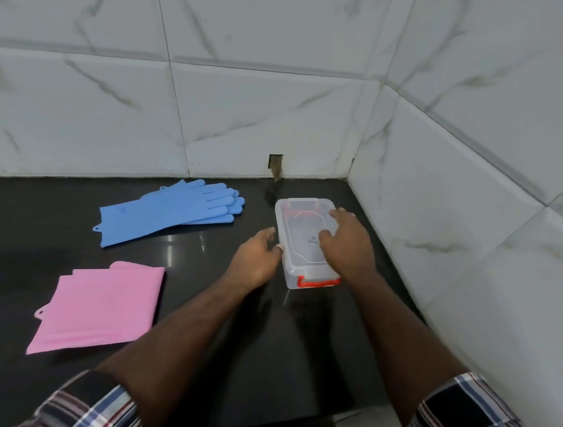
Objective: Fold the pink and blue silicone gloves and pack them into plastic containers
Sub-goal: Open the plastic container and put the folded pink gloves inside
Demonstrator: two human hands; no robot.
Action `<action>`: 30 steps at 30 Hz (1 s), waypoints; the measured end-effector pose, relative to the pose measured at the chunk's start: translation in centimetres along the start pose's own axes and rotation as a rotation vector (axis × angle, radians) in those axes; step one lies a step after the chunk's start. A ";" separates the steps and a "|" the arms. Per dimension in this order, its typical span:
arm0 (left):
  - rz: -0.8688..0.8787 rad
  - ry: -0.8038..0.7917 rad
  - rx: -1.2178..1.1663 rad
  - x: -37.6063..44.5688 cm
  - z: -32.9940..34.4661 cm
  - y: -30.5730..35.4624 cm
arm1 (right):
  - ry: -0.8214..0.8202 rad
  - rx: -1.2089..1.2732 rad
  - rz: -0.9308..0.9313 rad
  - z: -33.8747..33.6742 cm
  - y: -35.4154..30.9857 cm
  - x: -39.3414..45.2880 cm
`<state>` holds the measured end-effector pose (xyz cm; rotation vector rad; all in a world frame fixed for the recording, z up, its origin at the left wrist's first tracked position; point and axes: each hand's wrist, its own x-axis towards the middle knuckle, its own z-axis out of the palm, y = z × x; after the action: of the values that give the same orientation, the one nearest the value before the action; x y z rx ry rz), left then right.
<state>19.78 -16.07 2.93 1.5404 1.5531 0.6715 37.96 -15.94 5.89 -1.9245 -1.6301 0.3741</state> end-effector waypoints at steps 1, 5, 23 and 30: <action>-0.029 -0.006 -0.070 0.2 0.4 0.4 | -0.015 0.032 0.065 -0.5 1.0 0.5; -0.124 0.065 -0.236 0.5 0.6 0.6 | -0.076 0.137 0.147 -0.1 2.5 0.7; -0.277 0.354 -0.018 -1.9 -11.1 -7.6 | -0.350 0.552 0.252 9.3 -6.6 -0.1; -0.165 0.370 -0.129 -0.5 -10.0 -7.9 | -0.230 0.473 0.300 11.9 -9.6 1.1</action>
<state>7.12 -15.63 1.54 1.2237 1.8447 0.9821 23.89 -11.13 2.32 -1.7964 -1.2331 1.0359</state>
